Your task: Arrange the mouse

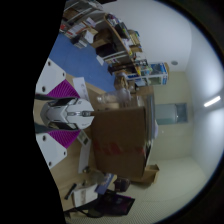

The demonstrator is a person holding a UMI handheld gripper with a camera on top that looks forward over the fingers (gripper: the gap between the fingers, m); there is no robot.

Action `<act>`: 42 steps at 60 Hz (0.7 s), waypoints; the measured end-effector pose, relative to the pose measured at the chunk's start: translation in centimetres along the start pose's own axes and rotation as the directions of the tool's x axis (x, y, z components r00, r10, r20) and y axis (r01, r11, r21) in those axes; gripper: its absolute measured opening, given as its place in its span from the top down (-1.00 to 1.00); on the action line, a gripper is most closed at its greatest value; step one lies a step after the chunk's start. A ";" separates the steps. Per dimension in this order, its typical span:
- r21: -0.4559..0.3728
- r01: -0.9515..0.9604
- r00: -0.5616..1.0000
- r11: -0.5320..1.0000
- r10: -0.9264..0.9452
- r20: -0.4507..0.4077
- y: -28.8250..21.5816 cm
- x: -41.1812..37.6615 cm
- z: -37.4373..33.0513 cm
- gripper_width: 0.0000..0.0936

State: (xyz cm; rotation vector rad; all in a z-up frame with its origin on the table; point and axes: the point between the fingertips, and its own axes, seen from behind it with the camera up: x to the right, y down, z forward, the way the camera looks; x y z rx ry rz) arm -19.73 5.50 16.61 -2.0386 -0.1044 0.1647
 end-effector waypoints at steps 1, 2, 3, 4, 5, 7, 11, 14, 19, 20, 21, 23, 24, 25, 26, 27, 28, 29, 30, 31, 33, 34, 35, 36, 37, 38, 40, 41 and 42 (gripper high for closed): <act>0.005 -0.004 1.000 1.000 0.005 -0.009 -0.2 0.9 -0.4 0.20; 0.006 -0.007 1.000 1.000 0.007 -0.021 -0.2 1.9 -0.7 0.20; 0.006 -0.007 0.999 1.000 0.007 -0.034 0.4 2.9 -0.5 0.20; -0.002 -0.003 0.999 1.000 0.003 -0.050 0.5 4.2 -0.9 0.20; -0.017 0.002 0.998 1.000 -0.003 -0.066 1.1 5.3 -1.1 0.20; -0.060 0.009 0.995 0.998 -0.015 -0.098 3.1 7.3 -1.3 0.20; -0.134 0.001 0.991 0.991 -0.019 -0.129 8.1 9.8 -1.3 0.20; -0.194 -0.020 0.990 0.981 -0.007 -0.139 12.1 11.0 -0.7 0.19; -0.259 -0.043 0.989 0.965 0.005 -0.146 16.5 12.1 -0.3 0.17; -0.265 -0.045 0.989 0.963 0.005 -0.149 17.1 12.3 -0.1 0.17; -0.272 -0.045 0.989 0.961 0.003 -0.151 17.7 12.4 0.0 0.17; -0.301 -0.040 0.989 0.953 -0.005 -0.148 18.7 12.6 0.2 0.14; -0.309 -0.036 0.989 0.950 -0.009 -0.145 19.8 12.7 0.3 0.03; -0.268 -0.038 0.990 0.963 -0.001 -0.142 19.3 12.7 0.6 0.09; -0.265 -0.044 0.990 0.963 0.006 -0.143 19.4 12.7 0.6 -0.07; -0.274 -0.054 0.990 0.960 0.015 -0.142 19.8 12.7 0.5 0.04; -0.258 -0.062 0.990 0.964 0.025 -0.142 19.5 12.7 0.6 0.01; -0.260 -0.067 0.990 0.963 0.030 -0.141 19.5 12.6 0.6 -0.14; -0.270 -0.069 0.990 0.960 0.031 -0.140 19.3 12.6 0.3 -0.05; -0.268 -0.066 0.990 0.961 0.029 -0.139 19.3 12.7 0.4 -0.08; -0.282 -0.065 0.990 0.957 0.026 -0.140 19.4 12.6 0.5 -0.22; -0.290 -0.066 0.990 0.955 0.026 -0.140 19.5 12.5 0.4 -0.24; -0.297 -0.070 0.990 0.952 0.029 -0.141 19.5 12.5 0.3 -0.30; -0.308 -0.075 0.989 0.948 0.032 -0.142 19.5 12.4 0.2 -0.41; -0.319 -0.081 0.989 0.944 0.035 -0.146 19.6 12.3 0.0 -0.51; -0.329 -0.085 0.988 0.941 0.037 -0.149 19.7 12.2 -0.5 -0.62; -0.343 -0.088 0.987 0.935 0.036 -0.157 19.6 12.1 -1.2 -0.83; -0.349 -0.088 0.987 0.933 0.034 -0.158 19.6 12.0 -1.5 -0.91; -0.352 -0.087 0.987 0.932 0.032 -0.161 19.5 11.8 -1.9 -0.80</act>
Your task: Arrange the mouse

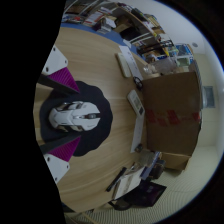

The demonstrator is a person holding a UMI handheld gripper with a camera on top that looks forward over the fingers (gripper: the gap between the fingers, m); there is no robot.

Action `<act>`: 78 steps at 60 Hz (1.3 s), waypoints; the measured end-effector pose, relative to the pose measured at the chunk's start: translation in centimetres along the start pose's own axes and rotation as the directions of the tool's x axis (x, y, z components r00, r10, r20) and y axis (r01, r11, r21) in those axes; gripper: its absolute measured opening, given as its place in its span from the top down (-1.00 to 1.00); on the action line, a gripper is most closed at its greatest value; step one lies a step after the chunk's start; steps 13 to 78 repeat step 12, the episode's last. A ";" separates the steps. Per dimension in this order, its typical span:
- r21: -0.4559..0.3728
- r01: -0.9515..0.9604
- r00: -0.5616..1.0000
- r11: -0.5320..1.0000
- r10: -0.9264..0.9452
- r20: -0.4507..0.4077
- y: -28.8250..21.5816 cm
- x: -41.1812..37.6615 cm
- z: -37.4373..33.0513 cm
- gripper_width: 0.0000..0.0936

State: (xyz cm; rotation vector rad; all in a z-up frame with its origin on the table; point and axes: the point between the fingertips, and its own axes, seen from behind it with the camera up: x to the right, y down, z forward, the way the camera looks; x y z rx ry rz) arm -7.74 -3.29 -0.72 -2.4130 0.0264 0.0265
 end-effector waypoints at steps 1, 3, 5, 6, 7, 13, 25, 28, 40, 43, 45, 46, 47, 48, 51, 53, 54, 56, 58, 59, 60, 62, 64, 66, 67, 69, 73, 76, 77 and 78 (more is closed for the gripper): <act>0.000 0.001 1.000 1.000 -0.001 -0.005 0.0 -0.1 -0.5 -0.80; 0.006 0.006 1.000 1.000 -0.006 -0.017 0.0 -0.3 -1.6 -0.80; 0.017 0.010 1.000 1.000 -0.009 -0.029 -0.1 -0.6 -2.8 -0.80; 0.023 0.009 0.999 1.000 -0.009 -0.034 -0.1 -0.8 -3.5 -0.79; 0.025 0.010 0.999 1.000 -0.009 -0.040 -0.2 -0.9 -4.2 -0.79; 0.043 -0.002 0.998 0.999 0.005 -0.062 -0.1 -2.2 -8.3 -0.81; 0.043 -0.002 0.998 0.999 0.005 -0.062 -0.1 -2.2 -8.3 -0.81; 0.043 -0.002 0.998 0.999 0.005 -0.062 -0.1 -2.2 -8.3 -0.81; 0.043 -0.002 0.998 0.999 0.005 -0.062 -0.1 -2.2 -8.3 -0.81; 0.043 -0.002 0.998 0.999 0.005 -0.062 -0.1 -2.2 -8.3 -0.81; 0.043 -0.002 0.998 0.999 0.005 -0.062 -0.1 -2.2 -8.3 -0.81; 0.043 -0.002 0.998 0.999 0.005 -0.062 -0.1 -2.2 -8.3 -0.81; 0.043 -0.002 0.998 0.999 0.005 -0.062 -0.1 -2.2 -8.3 -0.81; 0.043 -0.002 0.998 0.999 0.005 -0.062 -0.1 -2.2 -8.3 -0.81; 0.043 -0.002 0.998 0.999 0.005 -0.062 -0.1 -2.2 -8.3 -0.81; 0.043 -0.002 0.998 0.999 0.005 -0.062 -0.1 -2.2 -8.3 -0.81; 0.043 -0.002 0.998 0.999 0.005 -0.062 -0.1 -2.2 -8.3 -0.81; 0.043 -0.002 0.998 0.999 0.005 -0.062 -0.1 -2.2 -8.3 -0.81; 0.043 -0.002 0.998 0.999 0.005 -0.062 -0.1 -2.2 -8.3 -0.81; 0.043 -0.002 0.998 0.999 0.005 -0.062 -0.1 -2.2 -8.3 -0.81; 0.043 -0.002 0.998 0.999 0.005 -0.062 -0.1 -2.2 -8.3 -0.81; 0.043 -0.002 0.998 0.999 0.005 -0.062 -0.1 -2.2 -8.3 -0.81; 0.043 -0.002 0.998 0.999 0.005 -0.062 -0.1 -2.2 -8.3 -0.81; 0.043 -0.002 0.998 0.999 0.005 -0.062 -0.1 -2.2 -8.3 -0.81; 0.043 -0.002 0.998 0.999 0.005 -0.062 -0.1 -2.2 -8.3 -0.81; 0.043 -0.002 0.998 0.999 0.005 -0.062 -0.1 -2.2 -8.3 -0.81; 0.043 -0.002 0.998 0.999 0.005 -0.062 -0.1 -2.2 -8.3 -0.81; 0.043 -0.002 0.998 0.999 0.005 -0.062 -0.1 -2.2 -8.3 -0.81; 0.043 -0.002 0.998 0.999 0.005 -0.062 -0.1 -2.2 -8.3 -0.81; 0.043 -0.002 0.998 0.999 0.005 -0.062 -0.1 -2.2 -8.3 -0.81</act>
